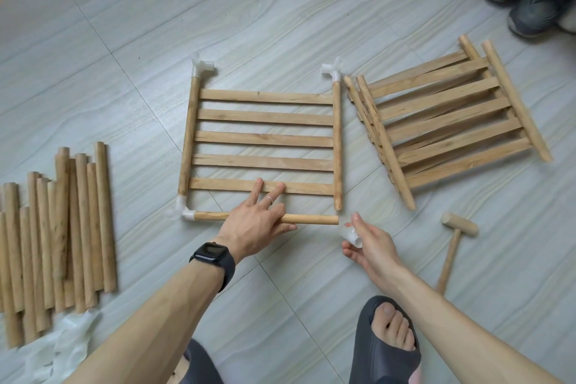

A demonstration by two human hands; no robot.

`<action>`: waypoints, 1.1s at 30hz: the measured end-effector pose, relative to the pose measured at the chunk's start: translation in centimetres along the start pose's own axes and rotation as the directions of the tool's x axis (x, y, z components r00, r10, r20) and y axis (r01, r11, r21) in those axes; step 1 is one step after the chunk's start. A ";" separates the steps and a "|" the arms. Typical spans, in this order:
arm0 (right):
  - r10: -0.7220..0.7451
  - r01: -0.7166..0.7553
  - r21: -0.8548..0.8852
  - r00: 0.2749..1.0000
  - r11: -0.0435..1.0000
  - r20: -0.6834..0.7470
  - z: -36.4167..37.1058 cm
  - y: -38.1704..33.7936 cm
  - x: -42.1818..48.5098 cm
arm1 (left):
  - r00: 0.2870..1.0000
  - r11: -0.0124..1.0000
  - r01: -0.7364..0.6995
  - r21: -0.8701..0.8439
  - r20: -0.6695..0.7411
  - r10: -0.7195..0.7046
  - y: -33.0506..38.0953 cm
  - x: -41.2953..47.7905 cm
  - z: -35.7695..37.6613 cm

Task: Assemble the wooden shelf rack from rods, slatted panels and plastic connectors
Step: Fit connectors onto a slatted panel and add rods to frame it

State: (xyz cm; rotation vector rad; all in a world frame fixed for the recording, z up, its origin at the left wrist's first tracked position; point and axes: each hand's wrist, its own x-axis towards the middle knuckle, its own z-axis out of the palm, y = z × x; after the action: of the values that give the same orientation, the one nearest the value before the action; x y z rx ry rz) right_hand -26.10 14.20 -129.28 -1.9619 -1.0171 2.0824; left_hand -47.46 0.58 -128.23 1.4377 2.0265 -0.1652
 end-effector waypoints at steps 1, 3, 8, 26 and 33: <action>-0.025 0.025 -0.006 1.000 1.000 -0.006 -0.3 -0.4 0.1 | 1.000 1.000 -0.002 0.016 -0.002 0.002 0.1 0.0 0.1; -0.058 0.058 -0.025 0.998 0.998 -0.006 -0.6 -1.2 0.3 | 1.000 0.999 0.002 0.033 -0.002 -0.002 0.3 0.0 0.3; -0.131 0.125 -0.200 0.991 0.972 -0.017 0.3 -2.0 0.5 | 0.999 0.999 0.012 0.036 -0.039 -0.010 0.5 0.1 1.2; 0.128 -0.138 0.069 0.983 0.988 0.134 3.9 -1.3 -0.9 | 0.986 0.995 0.031 -0.094 -0.161 -0.046 0.1 0.7 0.7; 0.091 -0.095 0.021 0.984 0.995 0.152 2.6 -0.3 -0.6 | 0.985 0.995 0.063 0.079 -0.163 -0.049 -0.1 4.1 -1.9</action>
State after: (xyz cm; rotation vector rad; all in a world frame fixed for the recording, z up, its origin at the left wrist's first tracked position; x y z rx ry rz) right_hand -28.52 13.11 -128.70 -1.8976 -0.9322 2.3125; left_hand -49.15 4.70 -129.12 1.4879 2.2155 -0.1649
